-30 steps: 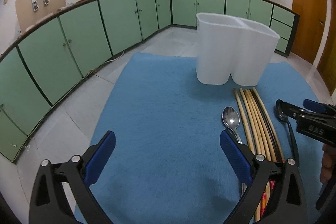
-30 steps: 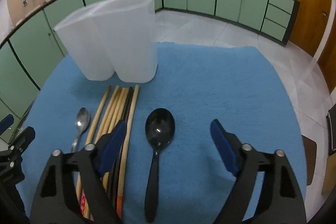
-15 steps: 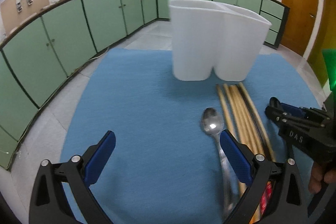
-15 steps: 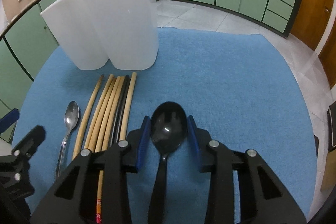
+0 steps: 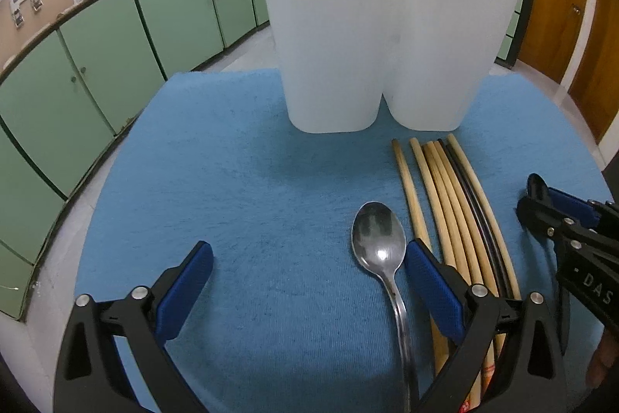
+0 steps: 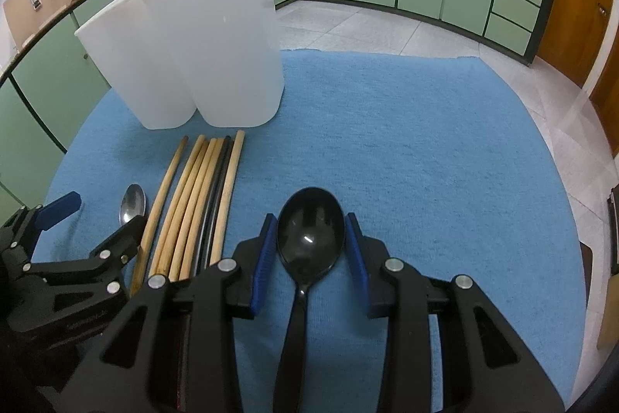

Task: Organize utensils
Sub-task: 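Grasp the metal spoon with the left gripper while the right gripper lifts the black spoon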

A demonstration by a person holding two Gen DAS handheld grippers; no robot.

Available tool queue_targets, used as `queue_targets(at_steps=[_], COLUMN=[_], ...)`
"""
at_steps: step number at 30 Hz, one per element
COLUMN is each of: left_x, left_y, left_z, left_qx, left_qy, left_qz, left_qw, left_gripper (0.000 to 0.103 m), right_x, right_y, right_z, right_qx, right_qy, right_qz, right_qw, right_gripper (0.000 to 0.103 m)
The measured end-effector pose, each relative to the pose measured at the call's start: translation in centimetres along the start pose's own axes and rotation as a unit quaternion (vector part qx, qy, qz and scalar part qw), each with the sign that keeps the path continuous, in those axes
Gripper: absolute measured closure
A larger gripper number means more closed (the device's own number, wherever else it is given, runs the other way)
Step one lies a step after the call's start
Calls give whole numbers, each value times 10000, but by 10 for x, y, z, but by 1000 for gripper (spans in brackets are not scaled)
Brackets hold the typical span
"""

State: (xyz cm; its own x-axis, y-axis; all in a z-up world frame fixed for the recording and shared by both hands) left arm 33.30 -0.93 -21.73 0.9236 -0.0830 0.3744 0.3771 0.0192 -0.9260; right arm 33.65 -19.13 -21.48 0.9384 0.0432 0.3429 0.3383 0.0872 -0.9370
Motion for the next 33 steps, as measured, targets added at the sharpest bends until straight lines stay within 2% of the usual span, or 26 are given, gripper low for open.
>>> queue_targets(at_steps=[8,10,12,15,16,17,18,20,21,26,29,33], left_x=[9,11,12,13,14,15,15,15,15,11,0,-10], left_y=[2,2,3,0,-1,-3,-4,-7,-8,-15,-31,-63], left_z=[7,9,10,6,4,2,0,-4,-5,-4,11,23], left_qx=[-112,-120,-157,-246,-294,-374,-442,-541,-582,-918,-1029,-1163], left_qy=[-70,-107,-126,-63,-38,-3,25,111,151,146,120,61], left_qz=[103,124,139,124,116,105,89,50,25,-202,-676,-1390], left_qw=[9999,9998,9997,9996,9995,9992,9990,9985,9982,9955,9923,9834], left_gripper=[5,5,9,24,33,42,47,68,74,75,75,75], right_x=[3,7,10,15,16,17,18,19,18,10,4,0], right_y=[-1,0,0,1,2,3,2,2,1,-15,-33,-59], right_z=[6,7,7,5,6,6,5,3,3,-1,-2,-7], right_qx=[-13,9,7,73,54,24,51,150,195,419,431,595], right_qy=[-101,-145,-161,-137,-147,-171,-174,-120,-99,-130,-242,-295], right_qz=[125,204,284,421,448,470,495,478,451,-113,-628,-1274], right_qw=[9999,9997,9995,9990,9989,9987,9986,9987,9987,9990,9968,9896], right_gripper=[67,64,64,64,69,69,70,70,70,70,70,70])
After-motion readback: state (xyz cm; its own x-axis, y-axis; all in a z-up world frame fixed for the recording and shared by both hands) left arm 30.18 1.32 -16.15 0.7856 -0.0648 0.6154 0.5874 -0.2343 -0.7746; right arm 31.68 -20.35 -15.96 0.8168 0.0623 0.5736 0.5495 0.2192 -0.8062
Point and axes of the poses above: each gripper's, at about its wrist camera, not at the fingertips, and y roughly the way its jaws point, z to its left, x to its top, the point moved 3 cm from there along y, roughly the way its jaws point, and after that the axes turned 14 degrees about z, right-handed, at the moved point
